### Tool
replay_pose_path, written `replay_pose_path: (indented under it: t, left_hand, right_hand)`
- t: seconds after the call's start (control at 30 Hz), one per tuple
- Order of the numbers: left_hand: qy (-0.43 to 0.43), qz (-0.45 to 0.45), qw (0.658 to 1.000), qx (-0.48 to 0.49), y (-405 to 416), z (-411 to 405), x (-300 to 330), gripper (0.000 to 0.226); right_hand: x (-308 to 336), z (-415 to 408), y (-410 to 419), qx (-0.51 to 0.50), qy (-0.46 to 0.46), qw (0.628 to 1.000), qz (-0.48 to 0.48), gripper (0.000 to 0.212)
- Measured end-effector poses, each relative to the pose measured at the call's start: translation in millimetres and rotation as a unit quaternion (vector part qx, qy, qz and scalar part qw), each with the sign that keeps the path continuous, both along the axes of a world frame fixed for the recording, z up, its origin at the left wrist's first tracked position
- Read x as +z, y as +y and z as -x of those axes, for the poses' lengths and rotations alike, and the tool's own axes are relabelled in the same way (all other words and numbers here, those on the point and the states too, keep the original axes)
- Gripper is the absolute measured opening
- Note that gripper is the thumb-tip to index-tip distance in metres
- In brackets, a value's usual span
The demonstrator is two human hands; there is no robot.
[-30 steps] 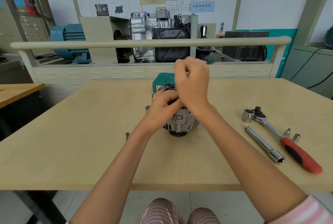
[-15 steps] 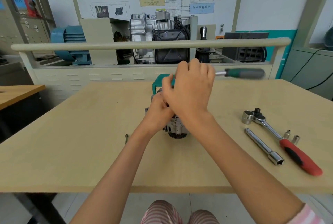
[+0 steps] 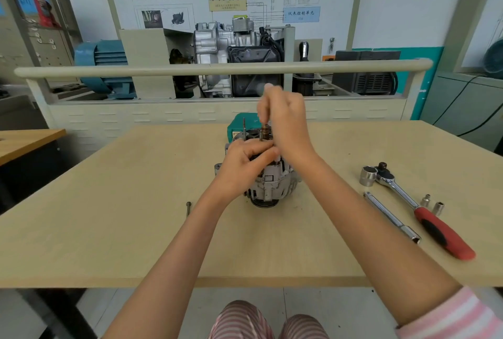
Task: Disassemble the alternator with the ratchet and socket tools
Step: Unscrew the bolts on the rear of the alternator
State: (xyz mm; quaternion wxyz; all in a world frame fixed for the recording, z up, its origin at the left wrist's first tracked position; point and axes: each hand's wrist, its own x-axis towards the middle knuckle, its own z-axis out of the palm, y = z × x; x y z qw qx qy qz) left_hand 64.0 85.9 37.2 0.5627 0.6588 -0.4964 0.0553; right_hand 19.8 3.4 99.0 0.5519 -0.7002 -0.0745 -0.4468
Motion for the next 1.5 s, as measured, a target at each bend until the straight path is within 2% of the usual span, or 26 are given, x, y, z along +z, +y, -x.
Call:
replay_pose_path:
  t: [0.03, 0.1, 0.13, 0.17, 0.2, 0.27, 0.37, 0.4, 0.47, 0.57, 0.7, 0.77, 0.8, 0.83, 0.87, 0.9, 0.93, 1.0, 1.07, 1.1, 1.2, 1.27, 1.37, 1.43, 1.47, 1.5]
  left_hand:
    - [0.014, 0.003, 1.0, 0.0, 0, -1, 0, 0.041]
    - [0.034, 0.008, 0.999, 0.022, 0, -2, -3, 0.044]
    - [0.041, 0.003, 0.999, 0.034, -2, -3, -5, 0.037]
    - [0.043, -0.006, 0.998, 0.042, -3, -4, -6, 0.029]
    - [0.048, -0.013, 0.998, 0.045, -4, -4, -7, 0.024]
    - [0.05, -0.013, 0.998, 0.043, -5, 0, -6, 0.03]
    - [0.007, -0.02, 0.999, 0.031, -2, 8, 2, 0.035]
    - [-0.006, -0.027, 0.999, 0.027, -1, 8, 3, 0.031]
    - [-0.017, -0.044, 0.999, 0.017, 1, 6, 4, 0.027]
    - [-0.012, -0.052, 0.999, 0.009, 2, 4, 5, 0.028]
    - [-0.007, -0.016, 1.0, 0.002, 1, 1, 1, 0.039]
    - [-0.001, -0.016, 1.0, 0.011, 1, 0, 0, 0.032]
    - [0.011, -0.011, 1.0, 0.02, 1, -1, -1, 0.034]
    - [0.027, -0.007, 0.999, 0.027, 1, 0, -1, 0.036]
    - [0.04, -0.006, 0.999, 0.032, 0, -1, -1, 0.034]
    - [0.047, -0.009, 0.998, 0.034, -1, 0, -2, 0.033]
    - [0.049, -0.009, 0.998, 0.032, -1, 0, -2, 0.032]
    - [0.033, -0.011, 0.999, 0.021, 0, 1, 0, 0.036]
    - [0.004, -0.023, 1.0, 0.008, 1, 0, 3, 0.034]
    - [-0.009, -0.03, 1.0, 0.001, 2, 1, 4, 0.032]
    - [-0.025, -0.042, 0.999, -0.007, 3, 0, 6, 0.033]
    - [-0.017, -0.037, 0.999, -0.012, 3, -1, 5, 0.04]
    - [0.002, -0.022, 1.0, -0.022, 3, -2, 4, 0.035]
    - [0.022, -0.015, 0.999, -0.028, 3, -4, 2, 0.029]
    - [0.036, -0.013, 0.999, -0.024, 3, -4, 2, 0.03]
    - [0.054, -0.009, 0.998, -0.015, 2, -5, 0, 0.037]
  right_hand:
    - [-6, 1, 4, -0.116, -0.022, 0.988, 0.094, 0.042]
    - [-17, 4, 9, -0.353, -0.019, 0.901, 0.252, 0.024]
    - [-20, 6, 11, -0.43, 0.004, 0.855, 0.29, 0.018]
    - [-22, 8, 13, -0.467, 0.021, 0.829, 0.305, 0.017]
    - [-23, 9, 14, -0.469, 0.022, 0.829, 0.304, 0.017]
    - [-20, 9, 13, -0.404, -0.012, 0.875, 0.266, 0.018]
    - [-6, 6, 2, -0.175, -0.025, 0.975, 0.134, 0.035]
    - [-1, 5, -2, -0.077, -0.004, 0.995, 0.069, 0.041]
    - [4, 1, -11, 0.075, 0.024, 0.996, -0.041, 0.054]
    - [6, -4, -17, 0.154, 0.026, 0.983, -0.095, 0.061]
    - [-1, -1, -6, 0.073, 0.017, 0.997, -0.015, 0.052]
    - [-7, 3, -2, -0.087, -0.02, 0.99, 0.113, 0.041]
    - [-12, 4, 0, -0.213, -0.019, 0.955, 0.204, 0.032]
    - [-15, 5, 3, -0.342, 0.013, 0.896, 0.284, 0.023]
    - [-17, 5, 7, -0.432, 0.056, 0.836, 0.333, 0.019]
    - [-18, 6, 10, -0.47, 0.085, 0.806, 0.351, 0.021]
    - [-18, 5, 11, -0.468, 0.091, 0.808, 0.347, 0.024]
    - [-12, 4, 8, -0.371, 0.054, 0.883, 0.281, 0.028]
    - [-3, 4, -2, -0.169, 0.022, 0.973, 0.158, 0.04]
    - [1, 4, -7, -0.066, 0.032, 0.993, 0.094, 0.047]
    - [6, -3, -16, 0.122, 0.034, 0.992, -0.027, 0.061]
    - [7, -6, -16, 0.174, 0.032, 0.981, -0.076, 0.066]
    - [1, -5, -9, 0.129, 0.011, 0.99, -0.048, 0.062]
    - [-6, 0, -5, -0.026, -0.004, 0.996, 0.086, 0.045]
    - [-9, 2, -3, -0.145, 0.002, 0.972, 0.184, 0.036]
    - [-13, 3, 0, -0.273, 0.029, 0.922, 0.273, 0.028]
